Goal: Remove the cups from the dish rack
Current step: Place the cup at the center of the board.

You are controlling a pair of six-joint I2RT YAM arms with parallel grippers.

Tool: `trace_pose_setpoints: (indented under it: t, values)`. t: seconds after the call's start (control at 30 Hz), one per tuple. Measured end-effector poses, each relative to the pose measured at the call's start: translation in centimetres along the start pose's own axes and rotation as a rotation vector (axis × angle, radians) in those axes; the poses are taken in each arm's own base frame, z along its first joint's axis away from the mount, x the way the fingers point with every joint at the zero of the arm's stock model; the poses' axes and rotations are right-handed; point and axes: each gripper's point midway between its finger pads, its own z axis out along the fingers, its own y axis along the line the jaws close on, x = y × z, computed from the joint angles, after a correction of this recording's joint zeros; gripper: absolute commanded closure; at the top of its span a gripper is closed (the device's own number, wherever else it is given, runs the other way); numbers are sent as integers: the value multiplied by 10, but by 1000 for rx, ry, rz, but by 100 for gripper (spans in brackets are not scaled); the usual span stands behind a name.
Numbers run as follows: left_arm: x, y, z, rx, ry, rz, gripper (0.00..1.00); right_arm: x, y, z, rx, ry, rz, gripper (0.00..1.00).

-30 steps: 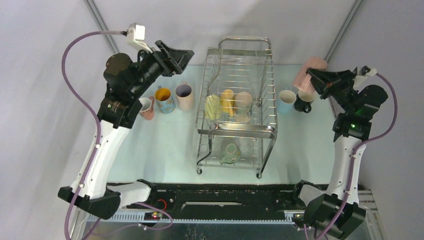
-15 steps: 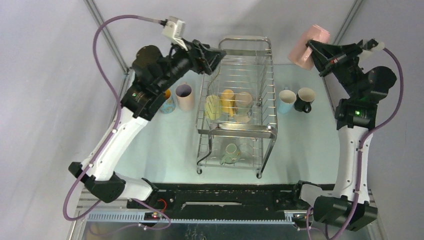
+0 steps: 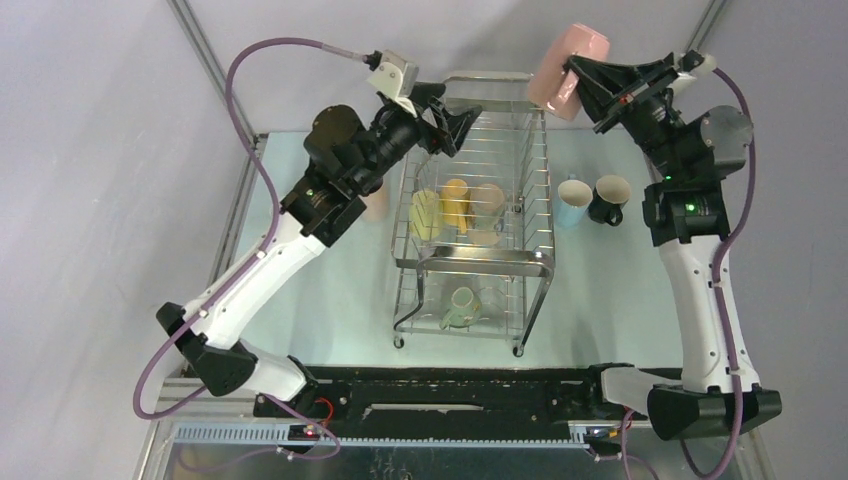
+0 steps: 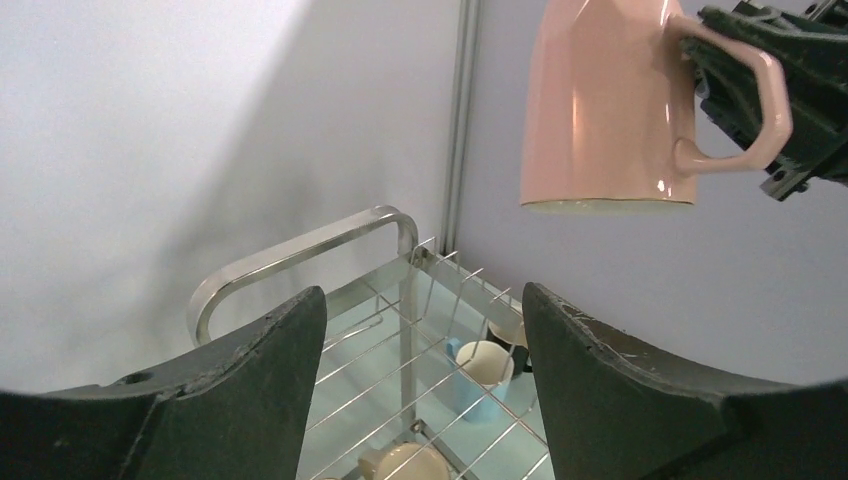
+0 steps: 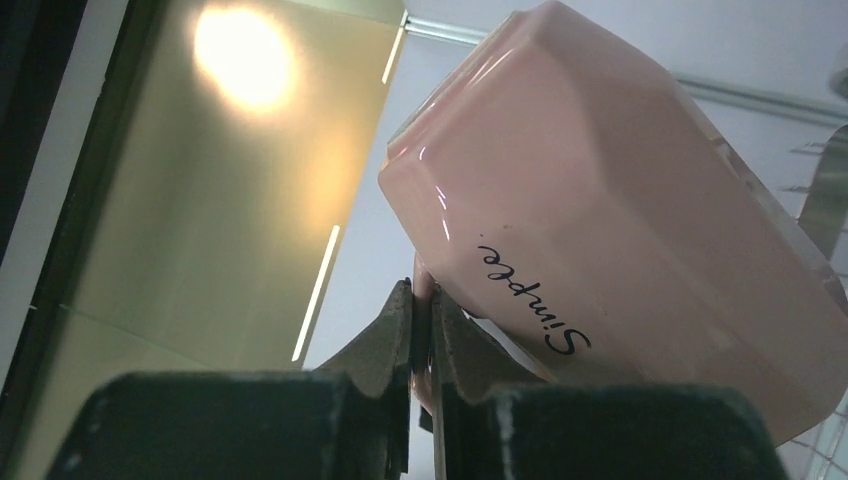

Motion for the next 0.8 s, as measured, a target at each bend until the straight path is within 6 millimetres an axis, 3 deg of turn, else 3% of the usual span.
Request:
trace_pose_setpoints:
  t: [0.43,0.8]
  values:
    - [45,5,9,-10,-57,116,22,29,-18,37,11,46,88,100]
    - [13,3,10,-29,-232,171,28,53,-30,50,27,93,132,100]
